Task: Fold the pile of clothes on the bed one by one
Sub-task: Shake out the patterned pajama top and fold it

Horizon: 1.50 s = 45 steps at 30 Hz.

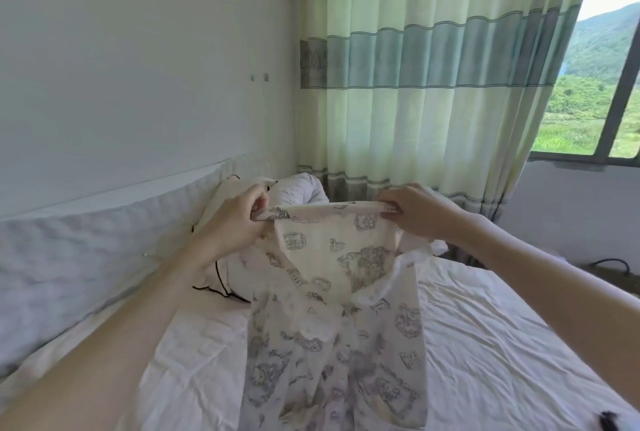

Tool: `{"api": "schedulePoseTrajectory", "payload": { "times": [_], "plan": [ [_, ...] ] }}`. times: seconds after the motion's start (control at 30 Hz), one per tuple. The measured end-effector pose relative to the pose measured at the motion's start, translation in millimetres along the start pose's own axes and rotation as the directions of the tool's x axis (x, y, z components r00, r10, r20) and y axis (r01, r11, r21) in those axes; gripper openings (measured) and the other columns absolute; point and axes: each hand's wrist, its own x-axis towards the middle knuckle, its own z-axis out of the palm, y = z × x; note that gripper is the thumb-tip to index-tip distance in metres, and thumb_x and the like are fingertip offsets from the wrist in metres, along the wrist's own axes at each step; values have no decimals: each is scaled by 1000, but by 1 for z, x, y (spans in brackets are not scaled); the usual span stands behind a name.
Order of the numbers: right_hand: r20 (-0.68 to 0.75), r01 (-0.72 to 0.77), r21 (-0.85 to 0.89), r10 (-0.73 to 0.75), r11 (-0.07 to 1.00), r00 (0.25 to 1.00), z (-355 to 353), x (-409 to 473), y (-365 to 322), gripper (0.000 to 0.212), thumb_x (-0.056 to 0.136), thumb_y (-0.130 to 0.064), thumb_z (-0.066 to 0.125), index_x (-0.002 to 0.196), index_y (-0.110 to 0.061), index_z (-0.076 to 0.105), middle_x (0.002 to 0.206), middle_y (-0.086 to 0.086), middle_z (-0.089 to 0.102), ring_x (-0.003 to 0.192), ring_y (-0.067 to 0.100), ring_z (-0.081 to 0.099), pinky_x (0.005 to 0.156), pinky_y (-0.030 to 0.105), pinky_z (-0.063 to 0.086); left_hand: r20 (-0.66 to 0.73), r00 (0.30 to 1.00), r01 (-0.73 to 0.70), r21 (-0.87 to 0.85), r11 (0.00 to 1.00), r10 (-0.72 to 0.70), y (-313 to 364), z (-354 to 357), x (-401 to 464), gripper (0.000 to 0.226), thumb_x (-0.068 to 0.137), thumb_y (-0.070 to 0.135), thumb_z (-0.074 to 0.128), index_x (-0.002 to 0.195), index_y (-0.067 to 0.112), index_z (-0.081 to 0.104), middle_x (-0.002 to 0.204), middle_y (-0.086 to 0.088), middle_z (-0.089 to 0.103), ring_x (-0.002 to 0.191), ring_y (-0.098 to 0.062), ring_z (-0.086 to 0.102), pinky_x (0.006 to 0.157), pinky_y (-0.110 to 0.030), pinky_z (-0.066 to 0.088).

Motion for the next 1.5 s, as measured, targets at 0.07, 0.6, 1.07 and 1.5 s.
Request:
{"api": "schedulePoseTrajectory", "payload": {
  "times": [0.07, 0.6, 1.07, 1.5],
  "plan": [
    [-33, -10, 24, 11, 1000, 999, 9, -1, 3, 15, 92, -2, 46, 85, -12, 56, 82, 5, 63, 76, 26, 61, 67, 38, 51, 17, 999, 32, -60, 998, -31, -3, 7, 0, 29, 88, 14, 57, 74, 21, 33, 66, 5, 34, 59, -12, 30, 54, -24, 26],
    [-249, 123, 523, 13, 843, 968, 24, -19, -7, 16, 87, -22, 64, 94, -35, 59, 85, -13, 64, 69, 9, 61, 57, 20, 52, 28, 999, -24, 106, 994, 21, -28, -18, -4, 9, 95, 18, 50, 99, 26, 51, 65, -12, 53, 48, -12, 36, 45, -18, 26],
    [-56, 112, 706, -103, 699, 993, 7, -23, -4, 35, 94, -13, 45, 105, -44, 59, 95, -26, 66, 84, -12, 58, 70, 7, 43, 291, 951, 208, -343, 916, -108, -22, -37, -6, 9, 90, 22, 57, 97, 20, 62, 86, 2, 64, 70, 5, 60, 66, -10, 44],
    [-58, -90, 828, 244, 554, 968, -10, 18, 13, 6, 84, -17, 69, 79, -21, 66, 72, 0, 63, 57, 9, 53, 52, 21, 46, 34, 999, 45, -405, 913, -34, -10, -49, 3, 23, 79, 38, 60, 94, 23, 67, 89, 5, 68, 85, -10, 63, 76, -19, 51]
  ]
}}
